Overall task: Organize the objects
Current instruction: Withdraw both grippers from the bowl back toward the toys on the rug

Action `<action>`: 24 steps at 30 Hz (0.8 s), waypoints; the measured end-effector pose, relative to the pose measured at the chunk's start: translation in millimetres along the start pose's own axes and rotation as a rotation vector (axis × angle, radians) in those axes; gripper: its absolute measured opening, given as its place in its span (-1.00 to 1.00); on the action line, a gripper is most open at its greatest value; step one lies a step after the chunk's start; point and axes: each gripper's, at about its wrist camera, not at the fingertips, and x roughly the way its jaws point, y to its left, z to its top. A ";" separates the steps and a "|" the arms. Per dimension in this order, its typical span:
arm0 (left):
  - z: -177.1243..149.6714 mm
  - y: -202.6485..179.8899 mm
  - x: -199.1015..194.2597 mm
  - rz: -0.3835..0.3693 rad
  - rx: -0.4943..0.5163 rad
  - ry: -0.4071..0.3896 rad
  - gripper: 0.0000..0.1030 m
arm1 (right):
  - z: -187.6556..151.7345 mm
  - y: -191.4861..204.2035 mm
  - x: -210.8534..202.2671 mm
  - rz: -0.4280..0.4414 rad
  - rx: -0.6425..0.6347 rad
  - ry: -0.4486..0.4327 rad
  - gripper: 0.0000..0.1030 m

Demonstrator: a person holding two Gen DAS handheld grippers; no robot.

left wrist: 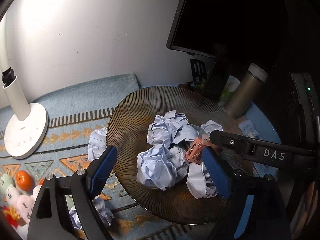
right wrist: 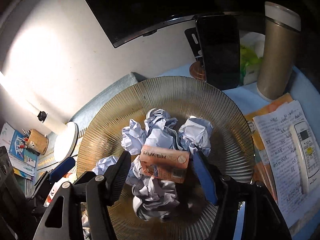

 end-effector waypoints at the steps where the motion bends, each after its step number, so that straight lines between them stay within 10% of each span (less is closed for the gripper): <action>1: 0.1 2.0 -3.6 -0.011 -0.006 -0.001 0.67 | -0.2 -0.9 -2.8 0.000 0.000 -0.010 0.27; 16: -33.5 56.1 -143.8 0.077 -0.050 -0.234 0.72 | -46.9 91.4 -77.9 0.110 -0.191 -0.182 0.29; 24: -113.7 150.3 -208.6 0.390 -0.251 -0.325 0.83 | -140.5 158.2 -49.5 0.167 -0.395 -0.186 0.32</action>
